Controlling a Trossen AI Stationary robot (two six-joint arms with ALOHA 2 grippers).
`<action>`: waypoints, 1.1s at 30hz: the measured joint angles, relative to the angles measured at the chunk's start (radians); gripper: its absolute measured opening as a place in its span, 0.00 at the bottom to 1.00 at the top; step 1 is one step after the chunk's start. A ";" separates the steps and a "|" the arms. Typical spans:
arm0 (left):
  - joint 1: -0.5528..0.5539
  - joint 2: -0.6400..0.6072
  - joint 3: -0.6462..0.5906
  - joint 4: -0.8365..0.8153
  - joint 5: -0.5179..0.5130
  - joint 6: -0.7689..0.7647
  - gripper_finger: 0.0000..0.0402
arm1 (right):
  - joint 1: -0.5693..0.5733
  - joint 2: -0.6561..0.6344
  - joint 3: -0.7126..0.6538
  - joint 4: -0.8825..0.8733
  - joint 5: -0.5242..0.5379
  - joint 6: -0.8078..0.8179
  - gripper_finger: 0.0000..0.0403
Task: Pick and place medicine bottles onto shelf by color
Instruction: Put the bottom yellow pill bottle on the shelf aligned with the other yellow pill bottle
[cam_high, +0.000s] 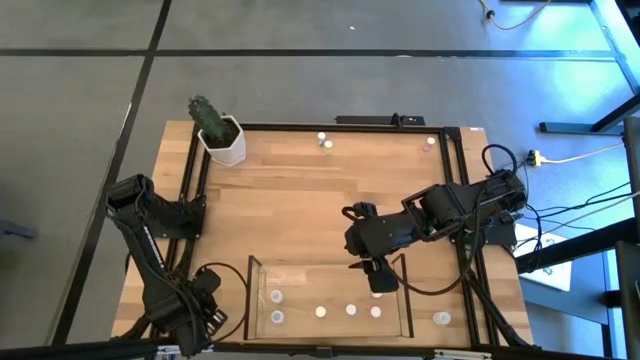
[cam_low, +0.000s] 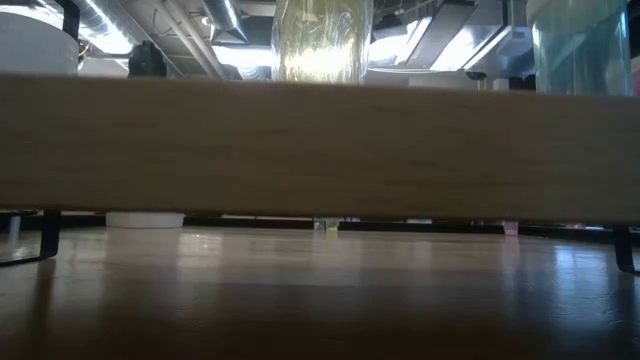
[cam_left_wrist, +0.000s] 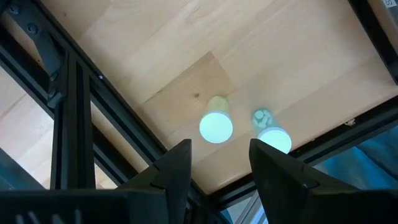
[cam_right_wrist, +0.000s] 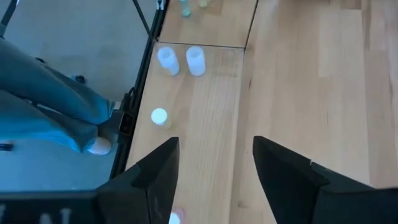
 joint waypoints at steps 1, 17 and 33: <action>0.000 0.000 0.000 0.002 0.000 0.000 0.39 | 0.000 0.000 0.000 0.000 0.000 -0.005 0.51; 0.000 0.000 0.000 0.003 0.000 0.004 0.39 | -0.001 0.000 0.000 0.000 0.000 0.010 0.51; -0.023 -0.001 0.000 0.058 -0.016 0.004 0.39 | -0.001 0.000 0.000 -0.001 0.001 0.006 0.51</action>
